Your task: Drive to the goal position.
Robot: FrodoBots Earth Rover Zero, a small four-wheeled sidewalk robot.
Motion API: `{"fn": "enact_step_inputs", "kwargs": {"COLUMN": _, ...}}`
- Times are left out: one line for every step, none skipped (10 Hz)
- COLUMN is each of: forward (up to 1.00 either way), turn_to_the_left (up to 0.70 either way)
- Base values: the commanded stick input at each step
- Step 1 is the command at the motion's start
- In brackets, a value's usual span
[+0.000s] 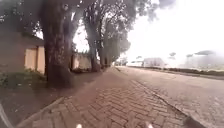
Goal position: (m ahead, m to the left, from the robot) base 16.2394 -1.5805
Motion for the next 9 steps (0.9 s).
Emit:
{"fn": "enact_step_inputs", "kwargs": {"forward": 0.70, "turn_to_the_left": 0.05}}
{"fn": "enact_step_inputs", "kwargs": {"forward": 0.70, "turn_to_the_left": 0.11}}
{"fn": "enact_step_inputs", "kwargs": {"forward": 0.70, "turn_to_the_left": 0.00}}
{"fn": "enact_step_inputs", "kwargs": {"forward": 0.70, "turn_to_the_left": 0.00}}
{"fn": "enact_step_inputs", "kwargs": {"forward": 0.70, "turn_to_the_left": 0.00}}
{"fn": "enact_step_inputs", "kwargs": {"forward": 0.70, "turn_to_the_left": 0.00}}
{"fn": "enact_step_inputs", "kwargs": {"forward": 0.70, "turn_to_the_left": 0.00}}
{"fn": "enact_step_inputs", "kwargs": {"forward": 0.70, "turn_to_the_left": 0.09}}
{"fn": "enact_step_inputs", "kwargs": {"forward": 0.70, "turn_to_the_left": 0.03}}
